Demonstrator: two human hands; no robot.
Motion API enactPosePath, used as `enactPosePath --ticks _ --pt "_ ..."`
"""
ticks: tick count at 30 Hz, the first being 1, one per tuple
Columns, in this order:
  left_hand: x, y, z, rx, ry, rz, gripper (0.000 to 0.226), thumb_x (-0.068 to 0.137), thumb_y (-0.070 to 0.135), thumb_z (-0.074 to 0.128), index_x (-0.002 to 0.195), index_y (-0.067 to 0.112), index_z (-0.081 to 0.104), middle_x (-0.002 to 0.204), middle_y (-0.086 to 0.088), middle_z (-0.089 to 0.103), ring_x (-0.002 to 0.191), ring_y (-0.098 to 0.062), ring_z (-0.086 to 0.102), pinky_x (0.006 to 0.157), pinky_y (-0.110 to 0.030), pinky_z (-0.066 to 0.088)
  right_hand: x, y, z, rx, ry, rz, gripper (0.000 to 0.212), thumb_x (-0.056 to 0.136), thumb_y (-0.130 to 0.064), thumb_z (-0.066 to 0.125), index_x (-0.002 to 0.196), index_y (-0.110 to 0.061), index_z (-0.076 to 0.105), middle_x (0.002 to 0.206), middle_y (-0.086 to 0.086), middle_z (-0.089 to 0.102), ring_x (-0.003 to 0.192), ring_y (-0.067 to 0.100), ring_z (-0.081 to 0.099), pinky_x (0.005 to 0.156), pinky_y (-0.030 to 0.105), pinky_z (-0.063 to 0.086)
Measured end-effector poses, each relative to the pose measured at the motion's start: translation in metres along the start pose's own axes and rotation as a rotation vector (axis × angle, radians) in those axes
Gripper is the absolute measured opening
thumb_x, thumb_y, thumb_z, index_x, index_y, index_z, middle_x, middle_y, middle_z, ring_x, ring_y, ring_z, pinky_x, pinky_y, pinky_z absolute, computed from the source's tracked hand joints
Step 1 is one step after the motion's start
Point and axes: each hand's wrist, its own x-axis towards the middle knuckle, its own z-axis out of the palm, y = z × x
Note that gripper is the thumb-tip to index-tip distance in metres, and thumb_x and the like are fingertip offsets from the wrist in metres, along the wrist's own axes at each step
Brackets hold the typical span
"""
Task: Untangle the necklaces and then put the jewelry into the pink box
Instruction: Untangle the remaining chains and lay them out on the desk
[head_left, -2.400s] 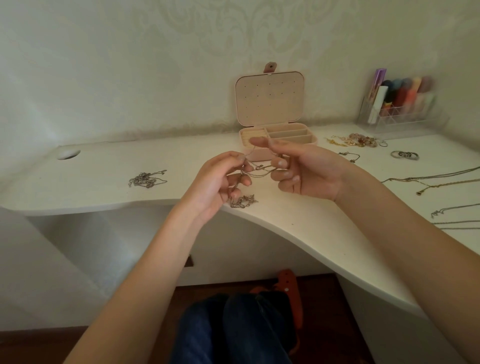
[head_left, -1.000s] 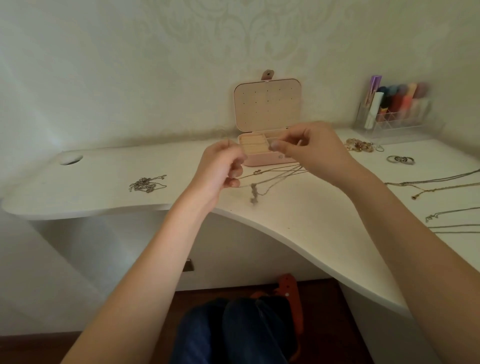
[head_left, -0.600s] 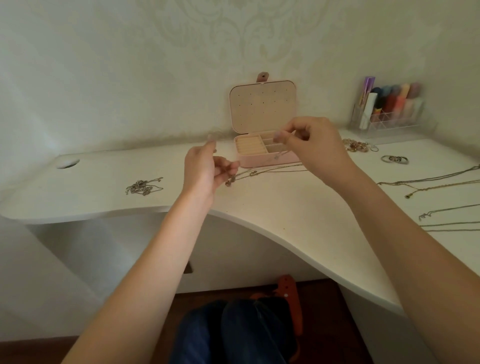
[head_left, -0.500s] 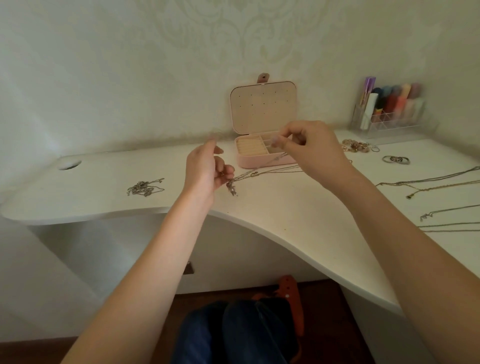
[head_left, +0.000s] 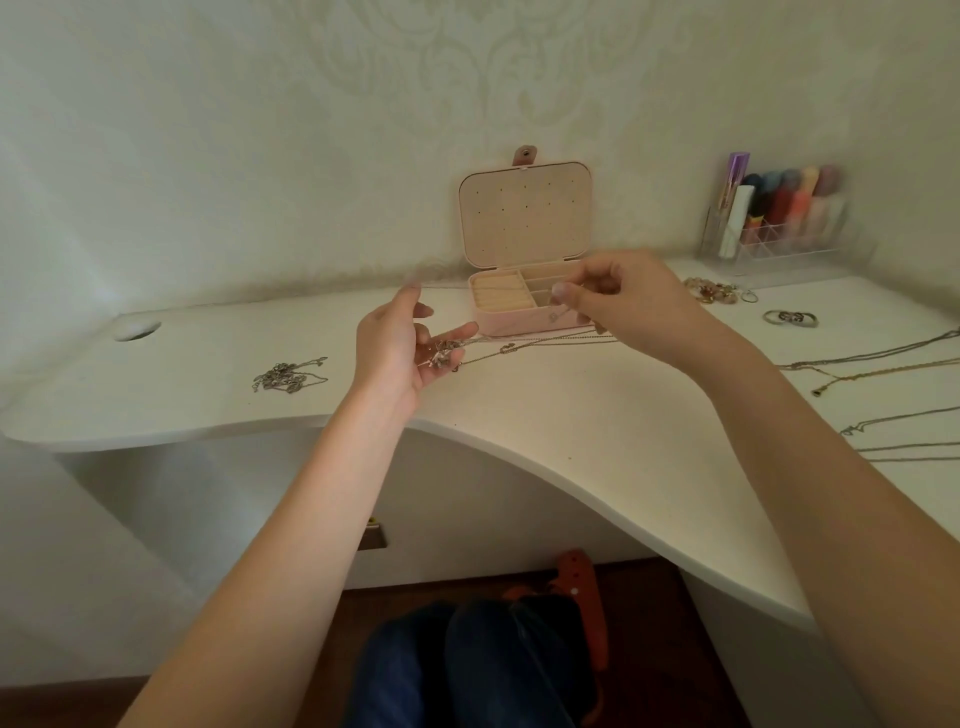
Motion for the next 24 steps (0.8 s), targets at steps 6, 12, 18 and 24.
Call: enactPosePath --ticks 6,12,18,24 --pt "-0.001 -0.004 -0.003 0.116 -0.024 0.036 0.034 0.096 0.038 0.051 0.074 0.012 0.049 0.040 0.005 0.038 0.047 -0.015 0.065 0.036 -0.013 0.029 0.001 -0.002 0.005 0.141 0.087 0.044 0.015 0.092 -0.026 0.060 0.079 -0.018 0.064 0.045 -0.005 0.043 0.042 0.012 0.033 0.042 0.019 0.027" --pt "-0.008 -0.006 -0.004 0.247 -0.086 0.126 0.035 0.095 0.042 0.051 0.075 0.013 0.053 0.048 0.003 0.057 0.055 -0.016 0.067 0.036 -0.014 0.032 0.003 0.004 0.009 0.007 0.222 0.021 0.012 0.090 -0.022 0.061 0.082 -0.014 0.063 0.039 -0.009 0.033 0.034 0.007 0.028 0.038 0.015 0.020" --pt "-0.013 -0.008 -0.005 0.286 -0.157 0.146 0.050 0.097 0.049 0.041 0.073 0.010 0.059 0.070 -0.009 0.071 0.059 -0.021 0.068 0.038 -0.018 0.040 0.003 0.006 0.010 -0.099 0.199 0.012 0.015 0.090 -0.024 0.061 0.084 -0.012 0.065 0.045 -0.005 0.039 0.036 0.004 0.034 0.038 0.015 0.023" --pt "-0.019 -0.009 -0.004 0.318 -0.248 0.078 0.065 0.097 0.058 0.028 0.079 0.006 0.062 0.070 -0.015 0.072 0.062 -0.025 0.070 0.041 -0.020 0.045 0.003 0.007 0.008 -0.114 0.161 0.044 0.016 0.089 -0.027 0.063 0.081 -0.014 0.064 0.052 -0.001 0.047 0.048 0.011 0.044 0.046 0.022 0.034"
